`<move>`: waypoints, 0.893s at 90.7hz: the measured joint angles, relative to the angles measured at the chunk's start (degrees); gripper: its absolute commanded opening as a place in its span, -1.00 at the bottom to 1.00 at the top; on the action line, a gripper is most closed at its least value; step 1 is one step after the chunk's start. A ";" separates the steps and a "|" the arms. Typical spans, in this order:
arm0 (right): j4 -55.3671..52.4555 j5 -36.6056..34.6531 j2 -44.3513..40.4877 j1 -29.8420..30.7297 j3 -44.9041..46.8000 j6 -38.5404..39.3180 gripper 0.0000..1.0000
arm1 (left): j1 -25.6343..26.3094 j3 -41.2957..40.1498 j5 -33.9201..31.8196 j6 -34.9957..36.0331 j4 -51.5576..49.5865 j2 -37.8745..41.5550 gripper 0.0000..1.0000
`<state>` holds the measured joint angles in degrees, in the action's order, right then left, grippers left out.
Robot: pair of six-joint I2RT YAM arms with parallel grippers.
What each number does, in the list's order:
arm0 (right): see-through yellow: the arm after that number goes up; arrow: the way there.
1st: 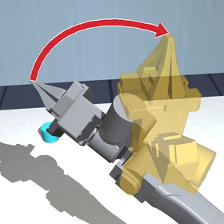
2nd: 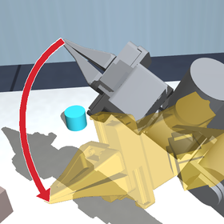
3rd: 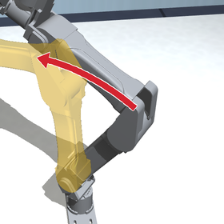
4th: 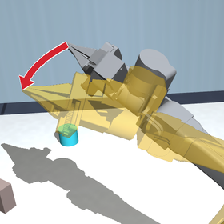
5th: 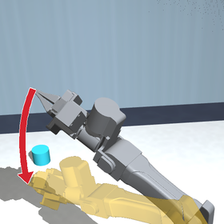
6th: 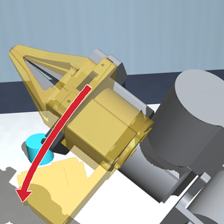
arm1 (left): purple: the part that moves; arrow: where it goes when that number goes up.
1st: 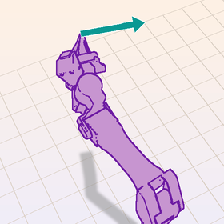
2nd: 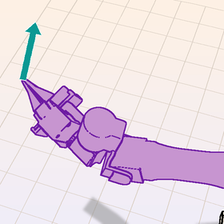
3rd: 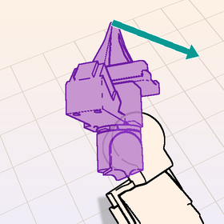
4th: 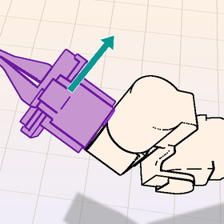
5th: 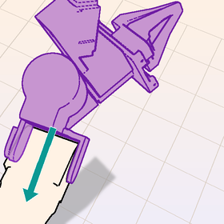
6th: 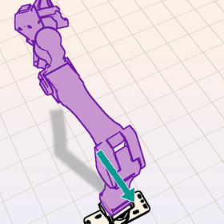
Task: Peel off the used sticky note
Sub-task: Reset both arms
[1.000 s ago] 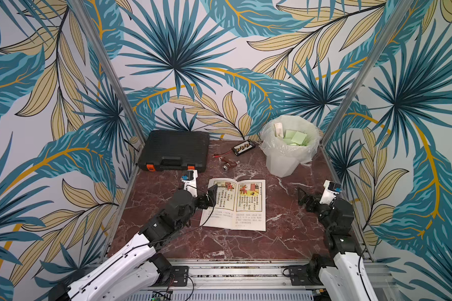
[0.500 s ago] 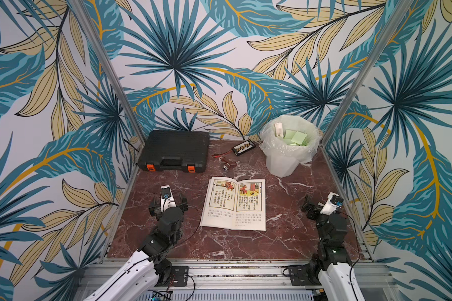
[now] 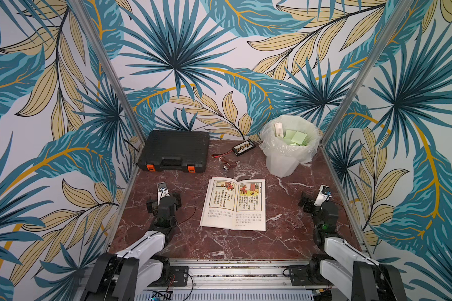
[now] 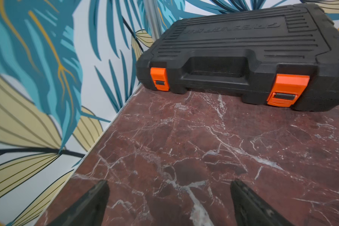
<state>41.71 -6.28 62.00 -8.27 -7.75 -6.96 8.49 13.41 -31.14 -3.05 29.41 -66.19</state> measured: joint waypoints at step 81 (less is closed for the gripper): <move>-8.33 14.53 17.46 3.08 -20.44 8.61 0.99 | -2.67 8.09 16.48 5.79 17.51 -21.24 1.00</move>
<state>33.39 8.25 79.46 -5.19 -28.18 1.65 5.82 21.50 -14.66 2.74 46.92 -87.44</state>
